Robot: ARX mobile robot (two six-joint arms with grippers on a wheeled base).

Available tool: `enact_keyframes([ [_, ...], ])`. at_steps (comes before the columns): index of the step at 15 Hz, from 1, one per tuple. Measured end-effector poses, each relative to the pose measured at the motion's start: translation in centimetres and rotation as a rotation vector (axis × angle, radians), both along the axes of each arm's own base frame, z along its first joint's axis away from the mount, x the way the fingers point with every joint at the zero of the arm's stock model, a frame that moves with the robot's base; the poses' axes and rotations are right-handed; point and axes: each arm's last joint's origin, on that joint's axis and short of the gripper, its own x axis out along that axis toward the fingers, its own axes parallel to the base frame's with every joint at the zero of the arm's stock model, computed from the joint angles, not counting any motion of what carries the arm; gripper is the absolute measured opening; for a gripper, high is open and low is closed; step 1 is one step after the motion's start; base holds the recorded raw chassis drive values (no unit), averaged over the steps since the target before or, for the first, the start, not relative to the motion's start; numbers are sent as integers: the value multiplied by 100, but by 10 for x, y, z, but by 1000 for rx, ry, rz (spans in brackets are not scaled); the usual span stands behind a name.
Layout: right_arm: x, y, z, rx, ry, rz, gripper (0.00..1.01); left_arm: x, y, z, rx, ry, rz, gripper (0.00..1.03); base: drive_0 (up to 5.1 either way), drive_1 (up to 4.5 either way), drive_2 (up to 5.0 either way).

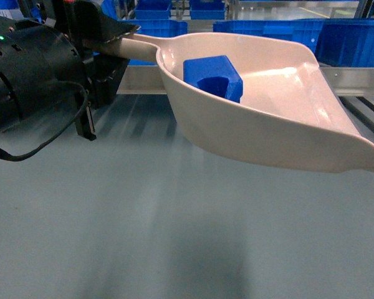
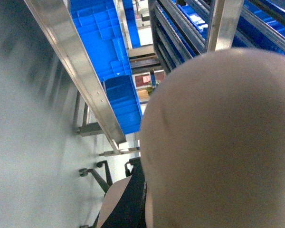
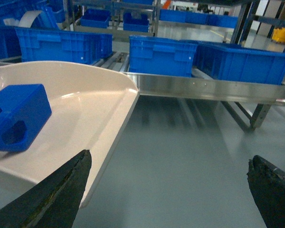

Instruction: Place part in tray to right shelf

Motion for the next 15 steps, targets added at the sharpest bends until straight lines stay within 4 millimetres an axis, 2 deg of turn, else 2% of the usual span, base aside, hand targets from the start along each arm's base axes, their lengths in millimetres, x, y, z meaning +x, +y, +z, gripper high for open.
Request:
enact_keyframes([
  [15, 0, 0, 0, 3, -3, 0, 98, 0, 0, 0, 1, -2, -1, 16, 14, 429, -400],
])
